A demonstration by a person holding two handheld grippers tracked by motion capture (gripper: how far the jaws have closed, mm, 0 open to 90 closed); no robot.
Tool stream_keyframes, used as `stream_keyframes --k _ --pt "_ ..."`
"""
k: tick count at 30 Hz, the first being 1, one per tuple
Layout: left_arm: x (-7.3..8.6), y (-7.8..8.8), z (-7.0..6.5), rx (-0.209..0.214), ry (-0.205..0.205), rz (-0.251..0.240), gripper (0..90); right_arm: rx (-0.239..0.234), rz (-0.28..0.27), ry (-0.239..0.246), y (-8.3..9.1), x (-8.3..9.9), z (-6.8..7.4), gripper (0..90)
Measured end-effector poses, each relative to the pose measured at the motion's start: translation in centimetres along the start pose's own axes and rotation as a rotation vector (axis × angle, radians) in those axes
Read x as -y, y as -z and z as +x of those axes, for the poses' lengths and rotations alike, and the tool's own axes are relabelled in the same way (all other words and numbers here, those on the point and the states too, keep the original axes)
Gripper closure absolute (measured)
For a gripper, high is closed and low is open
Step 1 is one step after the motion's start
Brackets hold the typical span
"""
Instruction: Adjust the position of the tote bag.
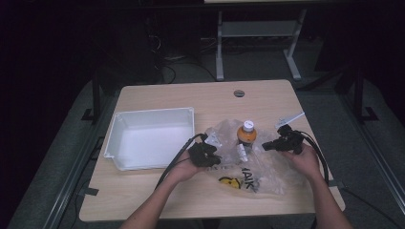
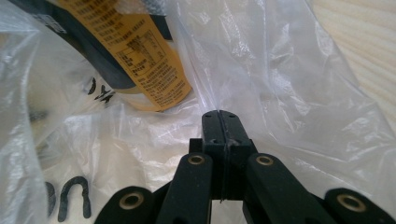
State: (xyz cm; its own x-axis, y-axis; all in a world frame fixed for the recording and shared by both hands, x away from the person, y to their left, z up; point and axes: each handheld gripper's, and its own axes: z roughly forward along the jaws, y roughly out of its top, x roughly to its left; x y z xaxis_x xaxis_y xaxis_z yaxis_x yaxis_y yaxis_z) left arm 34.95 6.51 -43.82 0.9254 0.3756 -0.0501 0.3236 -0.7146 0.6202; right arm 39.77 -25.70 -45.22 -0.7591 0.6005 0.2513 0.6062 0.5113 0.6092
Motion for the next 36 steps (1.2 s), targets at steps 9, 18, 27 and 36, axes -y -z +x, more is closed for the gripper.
stream_keyframes --k 9,18,27,36 --pt "0.2 -0.5 -0.7 -0.026 -0.018 0.017 89.0 0.038 -0.054 -0.016 1.8 -0.1 0.8 73.1" --pt "0.0 -0.7 -1.5 -0.014 -0.010 -0.004 88.8 0.009 -0.178 0.091 5.9 -0.5 4.2 62.7" --pt "0.2 -0.6 -1.6 -0.008 0.008 -0.010 88.0 -0.123 -0.211 0.249 6.3 -1.6 9.4 44.7" --pt "0.2 -0.6 -1.4 0.003 0.020 -0.018 87.9 -0.210 -0.203 0.356 5.3 -3.5 12.8 39.6"
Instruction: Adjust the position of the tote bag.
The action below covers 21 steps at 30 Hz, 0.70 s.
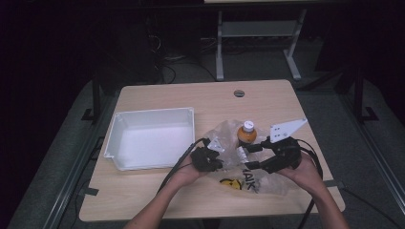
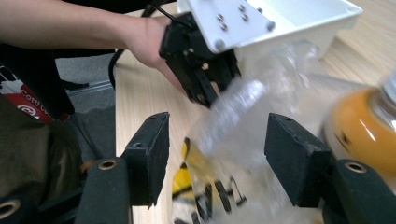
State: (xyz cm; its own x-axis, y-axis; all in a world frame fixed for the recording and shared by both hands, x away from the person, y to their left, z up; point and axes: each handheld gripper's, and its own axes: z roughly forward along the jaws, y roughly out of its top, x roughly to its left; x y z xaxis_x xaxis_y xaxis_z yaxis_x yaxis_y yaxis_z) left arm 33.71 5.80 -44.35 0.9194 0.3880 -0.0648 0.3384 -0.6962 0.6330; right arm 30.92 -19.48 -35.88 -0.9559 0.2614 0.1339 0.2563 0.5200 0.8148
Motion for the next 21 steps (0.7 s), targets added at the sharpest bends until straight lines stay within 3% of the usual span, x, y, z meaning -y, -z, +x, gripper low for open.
stream_keyframes --k 4,8,11,19,21 --pt "0.0 -0.1 0.0 0.000 -0.003 0.000 87.9 0.035 0.023 0.022 -0.9 -0.8 0.0 51.6" --pt "0.0 -0.2 0.0 0.000 -0.004 -0.001 87.9 0.062 0.061 0.030 -1.8 -0.9 -0.4 75.2" --pt "0.0 -0.3 0.0 -0.001 -0.004 0.000 87.9 0.067 0.087 0.044 -2.4 -0.5 -0.4 87.0" --pt "0.1 -0.7 -0.1 0.000 -0.019 0.022 87.8 0.066 0.172 -0.028 -3.7 3.0 -0.8 89.7" --pt "0.2 -0.8 -0.2 0.002 -0.001 0.011 87.9 0.073 0.187 -0.048 -3.8 3.8 -0.9 89.8"
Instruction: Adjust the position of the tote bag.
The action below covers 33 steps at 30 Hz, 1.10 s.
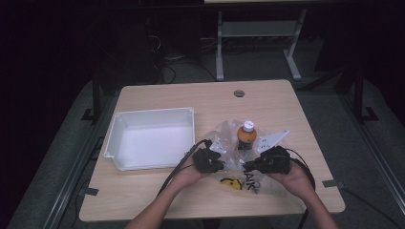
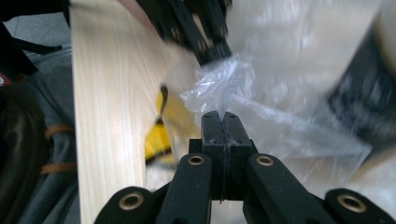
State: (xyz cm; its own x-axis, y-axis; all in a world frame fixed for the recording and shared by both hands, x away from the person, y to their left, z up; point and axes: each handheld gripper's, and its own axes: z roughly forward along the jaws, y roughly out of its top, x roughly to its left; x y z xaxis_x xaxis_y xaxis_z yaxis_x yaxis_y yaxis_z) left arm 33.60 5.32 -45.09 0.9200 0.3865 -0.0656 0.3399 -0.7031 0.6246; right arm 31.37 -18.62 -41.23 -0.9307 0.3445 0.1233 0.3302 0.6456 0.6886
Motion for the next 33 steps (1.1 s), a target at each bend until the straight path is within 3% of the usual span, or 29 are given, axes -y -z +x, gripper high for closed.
stream_keyframes --k 6,11,16,24,33 --pt "0.0 -0.3 -0.1 -0.002 0.004 0.006 87.8 0.008 0.043 -0.081 -0.9 2.7 -0.4 89.9" --pt "0.1 -0.4 0.0 0.000 -0.008 0.032 86.9 0.011 0.081 -0.102 -1.3 4.1 -0.3 89.8" --pt "0.1 -0.6 -0.2 0.005 0.000 0.021 87.0 0.022 0.090 -0.117 -0.8 5.1 -0.2 89.9" --pt "0.2 -0.3 -0.4 0.010 0.014 0.002 83.5 0.022 0.101 -0.124 -1.0 5.4 -0.1 89.7" --pt "0.3 2.1 -0.2 0.040 0.028 -0.042 75.8 0.018 0.104 -0.120 -1.6 5.4 0.2 89.6"
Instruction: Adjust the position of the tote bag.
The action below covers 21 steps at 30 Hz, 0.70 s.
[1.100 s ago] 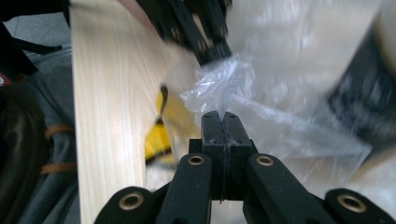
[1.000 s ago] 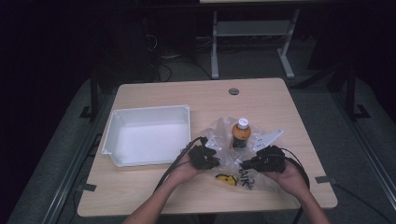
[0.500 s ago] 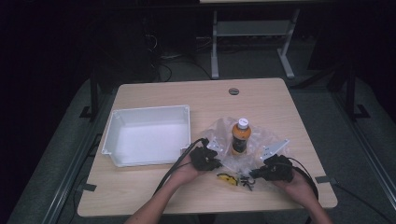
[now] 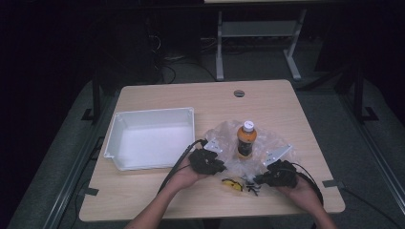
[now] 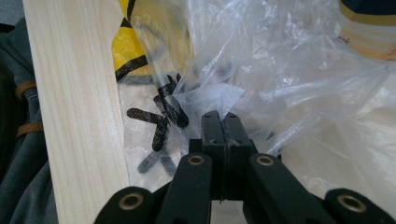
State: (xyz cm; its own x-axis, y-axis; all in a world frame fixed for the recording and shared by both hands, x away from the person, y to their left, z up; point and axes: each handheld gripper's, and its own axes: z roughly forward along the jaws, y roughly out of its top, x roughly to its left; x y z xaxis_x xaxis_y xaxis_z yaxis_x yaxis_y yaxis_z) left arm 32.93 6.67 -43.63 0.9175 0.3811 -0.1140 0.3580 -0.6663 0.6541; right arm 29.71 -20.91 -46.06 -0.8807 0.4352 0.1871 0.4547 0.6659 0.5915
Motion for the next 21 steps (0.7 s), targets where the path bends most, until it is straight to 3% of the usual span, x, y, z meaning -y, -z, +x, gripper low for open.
stream_keyframes --k 13,18,21 --pt "-1.3 3.6 0.7 0.008 0.006 -0.073 74.2 0.010 0.003 0.005 0.0 0.1 0.1 89.5" --pt "-2.4 5.1 1.3 0.014 0.004 -0.113 74.0 0.019 0.006 0.010 0.1 0.1 0.2 89.4" --pt "-3.4 5.9 1.8 -0.005 -0.003 -0.131 74.1 0.016 0.003 0.007 0.1 0.1 0.2 89.4"
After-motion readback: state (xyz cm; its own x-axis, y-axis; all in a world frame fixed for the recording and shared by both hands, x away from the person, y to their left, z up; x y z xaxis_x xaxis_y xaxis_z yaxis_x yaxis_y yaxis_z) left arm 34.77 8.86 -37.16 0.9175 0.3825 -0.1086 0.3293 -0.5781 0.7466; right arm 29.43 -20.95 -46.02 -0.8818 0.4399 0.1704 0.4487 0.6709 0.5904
